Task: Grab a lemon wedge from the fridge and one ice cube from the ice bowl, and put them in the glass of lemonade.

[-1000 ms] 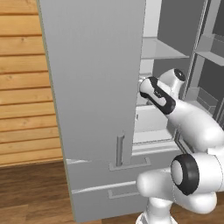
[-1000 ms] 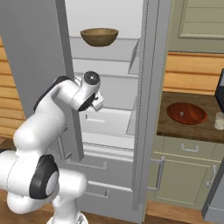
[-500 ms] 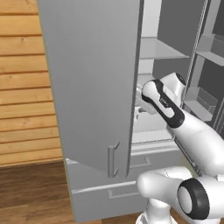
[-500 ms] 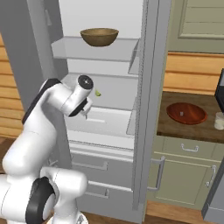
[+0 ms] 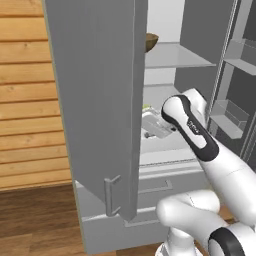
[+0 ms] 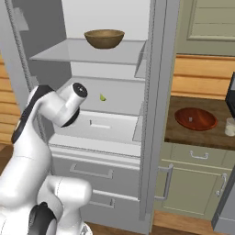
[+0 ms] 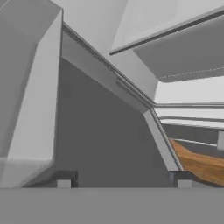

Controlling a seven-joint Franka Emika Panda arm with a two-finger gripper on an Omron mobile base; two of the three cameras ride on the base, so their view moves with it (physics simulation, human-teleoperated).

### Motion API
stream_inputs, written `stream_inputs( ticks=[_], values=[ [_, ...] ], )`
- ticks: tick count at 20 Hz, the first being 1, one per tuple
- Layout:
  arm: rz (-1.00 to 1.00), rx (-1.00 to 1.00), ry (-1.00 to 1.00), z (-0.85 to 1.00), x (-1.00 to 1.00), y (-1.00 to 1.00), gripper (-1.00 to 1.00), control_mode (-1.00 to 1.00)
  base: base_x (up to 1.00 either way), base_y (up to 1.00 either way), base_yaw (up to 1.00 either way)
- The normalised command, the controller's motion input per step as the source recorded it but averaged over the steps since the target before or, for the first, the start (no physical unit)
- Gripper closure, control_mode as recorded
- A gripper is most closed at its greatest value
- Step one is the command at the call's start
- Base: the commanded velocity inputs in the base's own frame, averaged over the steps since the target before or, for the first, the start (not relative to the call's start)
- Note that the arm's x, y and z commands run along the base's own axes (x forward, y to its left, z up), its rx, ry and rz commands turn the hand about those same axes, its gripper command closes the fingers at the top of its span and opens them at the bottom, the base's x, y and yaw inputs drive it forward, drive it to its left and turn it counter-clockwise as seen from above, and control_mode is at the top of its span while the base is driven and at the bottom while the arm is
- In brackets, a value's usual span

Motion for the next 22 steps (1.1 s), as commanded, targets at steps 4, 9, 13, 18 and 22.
stream_inputs(
  ticks=[4,9,13,18,22],
  values=[
    [0.24,-0.06,-0.14,0.00,-0.62,1.00,-1.00,-1.00,0.00,0.00,0.00],
    [0.18,-0.06,-0.17,0.00,-0.66,1.00,-1.00,-1.00,0.00,0.00,0.00],
    [0.13,-0.05,-0.18,0.00,-0.56,1.00,-1.00,-1.00,0.00,0.00,0.00],
    [0.00,0.01,-0.05,-0.05,-0.01,0.67,-1.00,-1.00,0.00,0.00,0.00],
    [0.00,0.01,0.00,-0.03,0.07,0.13,-1.00,-1.00,0.00,0.00,0.00]
  ],
)
